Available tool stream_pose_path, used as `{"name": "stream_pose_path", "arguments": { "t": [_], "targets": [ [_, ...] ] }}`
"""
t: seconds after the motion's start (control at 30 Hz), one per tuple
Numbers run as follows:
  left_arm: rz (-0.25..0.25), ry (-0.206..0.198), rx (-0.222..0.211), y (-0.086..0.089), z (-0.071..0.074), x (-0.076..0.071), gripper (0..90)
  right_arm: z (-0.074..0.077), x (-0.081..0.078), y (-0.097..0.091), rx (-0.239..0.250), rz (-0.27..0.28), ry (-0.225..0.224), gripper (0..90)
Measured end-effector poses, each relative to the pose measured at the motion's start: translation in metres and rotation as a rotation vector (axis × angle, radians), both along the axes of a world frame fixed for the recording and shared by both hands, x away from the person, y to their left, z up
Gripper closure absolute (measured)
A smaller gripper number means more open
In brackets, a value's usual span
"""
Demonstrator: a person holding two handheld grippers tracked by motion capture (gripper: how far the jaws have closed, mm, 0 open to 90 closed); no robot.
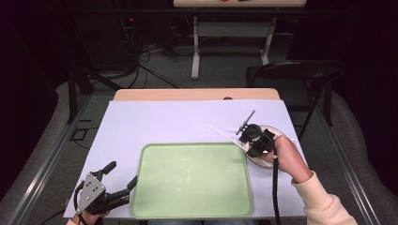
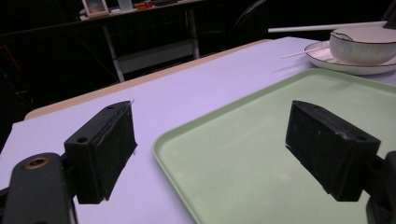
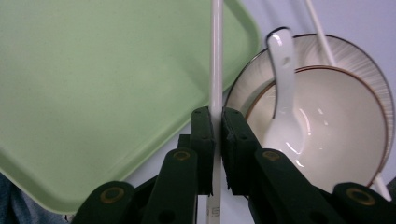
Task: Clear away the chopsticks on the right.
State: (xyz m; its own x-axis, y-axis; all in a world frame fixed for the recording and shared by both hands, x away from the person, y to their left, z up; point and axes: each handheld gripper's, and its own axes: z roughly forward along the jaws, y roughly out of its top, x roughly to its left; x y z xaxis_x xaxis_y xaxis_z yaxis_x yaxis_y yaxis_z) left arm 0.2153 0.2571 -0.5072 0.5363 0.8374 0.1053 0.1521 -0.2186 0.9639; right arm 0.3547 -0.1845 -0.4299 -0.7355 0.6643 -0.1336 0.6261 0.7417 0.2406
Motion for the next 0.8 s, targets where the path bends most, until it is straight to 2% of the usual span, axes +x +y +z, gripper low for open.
{"name": "stream_pose_path", "arguments": {
  "t": [0.17,0.2,0.27,0.5,0.8],
  "targets": [
    [-0.001,0.001,0.000,0.000,0.000,0.000,15.8,-0.013,-0.006,0.005,0.052,-0.008,0.021,83.7],
    [0.002,-0.001,-0.004,0.000,0.000,0.000,15.8,-0.013,-0.006,0.005,0.052,-0.008,0.021,83.7],
    [0.001,-0.001,-0.004,0.000,0.000,0.000,15.8,-0.024,-0.007,0.010,0.035,-0.014,0.037,83.7],
    [0.000,-0.005,-0.004,0.000,0.000,0.000,15.8,-0.034,-0.012,0.016,0.068,-0.035,0.071,83.7],
    [0.000,-0.007,-0.005,0.000,0.000,-0.001,15.7,-0.058,-0.020,0.026,0.061,-0.048,0.106,83.7]
  ]
}}
